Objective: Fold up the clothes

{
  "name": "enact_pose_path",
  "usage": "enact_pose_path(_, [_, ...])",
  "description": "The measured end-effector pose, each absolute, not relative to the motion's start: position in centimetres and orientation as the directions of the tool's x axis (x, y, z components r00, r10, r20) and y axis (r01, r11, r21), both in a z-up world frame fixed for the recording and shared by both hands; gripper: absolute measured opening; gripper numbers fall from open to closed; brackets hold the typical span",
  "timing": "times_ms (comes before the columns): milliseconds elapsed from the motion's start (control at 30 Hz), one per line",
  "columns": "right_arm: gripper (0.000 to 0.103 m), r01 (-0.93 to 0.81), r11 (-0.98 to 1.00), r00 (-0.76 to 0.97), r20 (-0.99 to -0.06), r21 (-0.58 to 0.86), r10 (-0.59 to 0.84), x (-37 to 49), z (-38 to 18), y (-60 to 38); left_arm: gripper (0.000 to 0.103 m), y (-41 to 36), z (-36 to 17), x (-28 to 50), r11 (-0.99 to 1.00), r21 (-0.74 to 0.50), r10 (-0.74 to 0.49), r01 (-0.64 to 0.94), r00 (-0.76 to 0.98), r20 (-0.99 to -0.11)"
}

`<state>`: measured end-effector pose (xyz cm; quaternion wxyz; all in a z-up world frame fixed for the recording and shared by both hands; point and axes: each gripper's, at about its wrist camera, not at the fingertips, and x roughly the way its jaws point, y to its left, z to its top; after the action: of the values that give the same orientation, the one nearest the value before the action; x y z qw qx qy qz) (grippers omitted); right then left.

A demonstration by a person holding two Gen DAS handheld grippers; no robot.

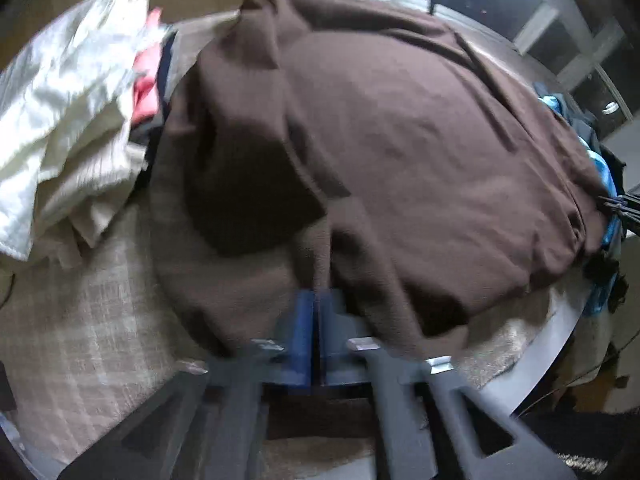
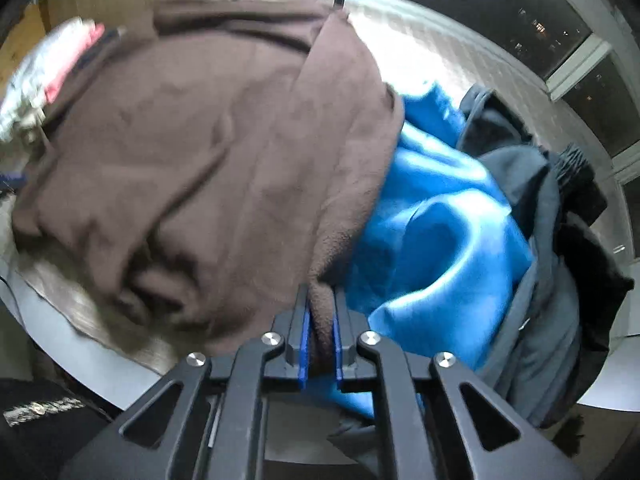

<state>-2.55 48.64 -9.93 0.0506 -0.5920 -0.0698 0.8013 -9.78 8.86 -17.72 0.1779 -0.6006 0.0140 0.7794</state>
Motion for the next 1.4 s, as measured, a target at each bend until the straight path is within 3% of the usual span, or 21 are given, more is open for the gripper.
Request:
enact_pose_path(167, [0.006, -0.093, -0.988, -0.387, -0.911, -0.12, 0.147, -2.6, -4.9, 50.9, 0.001, 4.9, -12.7, -8.8, -0.963, -0.148, 0.221, -0.225, -0.346, -0.912])
enact_pose_path(267, [0.007, -0.198, -0.955, -0.43, -0.856, -0.222, 0.288, -3.6, -1.2, 54.2, 0.008, 0.8, -8.8, -8.4, -0.993, -0.015, 0.062, -0.114, -0.424, -0.903])
enact_pose_path(300, [0.01, -0.253, -0.917, -0.392, -0.834, -0.308, 0.388, -4.2, -0.6, 55.9, 0.009, -0.7, -8.1, -8.4, -0.996, 0.06, -0.025, -0.067, -0.44, -0.898])
enact_pose_path(333, [0.019, -0.294, -0.86, -0.335, -0.798, -0.416, 0.501, -4.7, -0.4, 57.3, 0.005, -2.3, -7.2, -8.0, -0.989, 0.15, -0.13, -0.006, -0.46, -0.879])
enact_pose_path(433, [0.024, -0.39, -0.801, -0.325, -0.746, -0.454, 0.581, -3.5, 1.3, 58.5, 0.006, -3.9, -5.4, -5.5, -0.99, 0.137, -0.138, 0.039, -0.504, -0.853])
enact_pose_path(500, [0.029, -0.322, -0.911, -0.449, -0.805, -0.258, 0.387, -1.2, 2.5, 56.4, 0.01, -2.7, -5.0, -4.0, -0.997, 0.072, -0.056, -0.011, -0.514, -0.856])
enact_pose_path(533, [0.044, -0.263, -0.948, -0.478, -0.829, -0.179, 0.289, -0.4, 2.1, 54.6, 0.017, -0.9, -5.5, -3.6, -0.997, 0.013, 0.025, -0.074, -0.498, -0.867])
enact_pose_path(600, [0.059, -0.162, -0.986, -0.468, -0.876, -0.044, 0.116, 0.4, -0.9, 50.8, 0.02, 2.8, -7.0, -3.2, -0.974, -0.13, 0.199, -0.188, -0.417, -0.887])
enact_pose_path(700, [0.059, -0.066, -0.993, -0.383, -0.921, 0.097, -0.065, 0.6, -6.7, 46.2, 0.022, 7.8, -9.5, -3.5, -0.928, -0.233, 0.32, -0.292, -0.298, -0.899])
enact_pose_path(833, [0.059, -0.042, -0.995, -0.306, -0.949, 0.088, -0.071, 0.1, -12.3, 43.8, 0.024, 12.4, -12.9, -4.0, -0.899, -0.276, 0.352, -0.34, -0.186, -0.917])
enact_pose_path(967, [0.059, -0.027, -0.989, -0.303, -0.944, 0.144, -0.129, -0.1, -14.2, 43.5, 0.022, 12.7, -15.2, -5.3, -0.911, -0.276, 0.336, -0.305, -0.165, -0.927])
enact_pose_path(1000, [0.058, -0.009, -0.99, -0.297, -0.946, 0.143, -0.134, -0.5, -14.8, 43.5, 0.018, 12.7, -15.5, -5.6, -0.908, -0.289, 0.348, -0.302, -0.161, -0.924])
enact_pose_path(1033, [0.035, 0.01, -0.99, -0.29, -0.947, 0.14, -0.137, -0.8, -15.2, 43.4, 0.002, 12.5, -15.7, -5.8, -0.903, -0.308, 0.364, -0.299, -0.156, -0.918])
enact_pose_path(1067, [0.011, 0.03, -0.99, -0.277, -0.95, 0.14, -0.143, -0.9, -15.5, 43.0, 0.002, 12.4, -15.7, -6.0, -0.898, -0.325, 0.381, -0.298, -0.152, -0.912])
enact_pose_path(1100, [0.006, 0.042, -0.987, -0.262, -0.952, 0.156, -0.161, -1.0, -15.4, 43.0, 0.002, 12.2, -15.3, -6.1, -0.892, -0.338, 0.395, -0.301, -0.152, -0.906])
enact_pose_path(1400, [0.006, -0.01, -0.924, -0.369, -0.86, 0.382, -0.352, 1.4, -3.7, 49.9, 0.002, 5.7, -4.8, -4.3, -0.872, -0.39, 0.454, -0.295, -0.192, -0.87])
